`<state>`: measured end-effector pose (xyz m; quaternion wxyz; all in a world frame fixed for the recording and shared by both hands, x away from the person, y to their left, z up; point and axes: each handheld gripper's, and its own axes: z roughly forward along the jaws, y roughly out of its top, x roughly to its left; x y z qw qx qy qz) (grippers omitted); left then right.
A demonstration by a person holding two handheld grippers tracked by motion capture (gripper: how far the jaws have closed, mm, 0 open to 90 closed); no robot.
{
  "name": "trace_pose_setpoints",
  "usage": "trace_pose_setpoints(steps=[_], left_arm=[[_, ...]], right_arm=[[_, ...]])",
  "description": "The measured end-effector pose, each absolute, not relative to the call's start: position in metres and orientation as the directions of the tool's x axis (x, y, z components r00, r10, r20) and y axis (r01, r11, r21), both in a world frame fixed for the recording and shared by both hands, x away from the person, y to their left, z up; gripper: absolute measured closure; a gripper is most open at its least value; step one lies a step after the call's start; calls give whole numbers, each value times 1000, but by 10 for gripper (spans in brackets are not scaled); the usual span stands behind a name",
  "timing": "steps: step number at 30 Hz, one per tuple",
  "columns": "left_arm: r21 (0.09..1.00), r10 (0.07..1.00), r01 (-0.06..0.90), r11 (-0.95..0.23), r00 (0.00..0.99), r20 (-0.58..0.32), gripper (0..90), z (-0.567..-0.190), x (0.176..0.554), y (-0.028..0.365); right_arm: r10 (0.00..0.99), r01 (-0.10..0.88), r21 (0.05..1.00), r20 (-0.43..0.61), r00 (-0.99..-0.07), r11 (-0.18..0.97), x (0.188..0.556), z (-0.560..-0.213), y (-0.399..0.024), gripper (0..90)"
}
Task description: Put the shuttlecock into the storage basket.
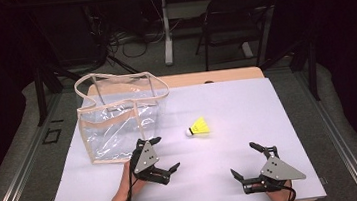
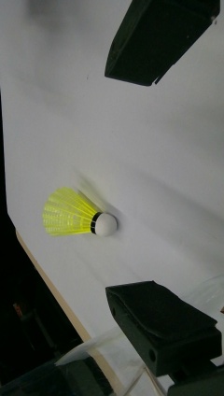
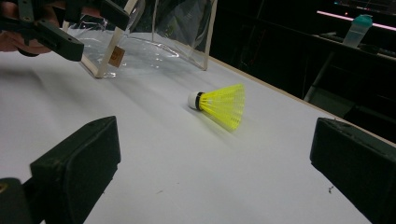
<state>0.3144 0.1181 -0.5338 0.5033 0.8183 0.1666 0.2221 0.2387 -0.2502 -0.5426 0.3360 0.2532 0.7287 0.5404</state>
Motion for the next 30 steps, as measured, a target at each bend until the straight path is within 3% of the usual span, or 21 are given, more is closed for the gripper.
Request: trace_pose_setpoints(steps=[30], left_arm=[[843, 427, 58, -535, 880, 210, 0, -522, 348, 82]], right_arm=[[733, 12, 957, -214, -646, 290, 239, -543, -250, 13]])
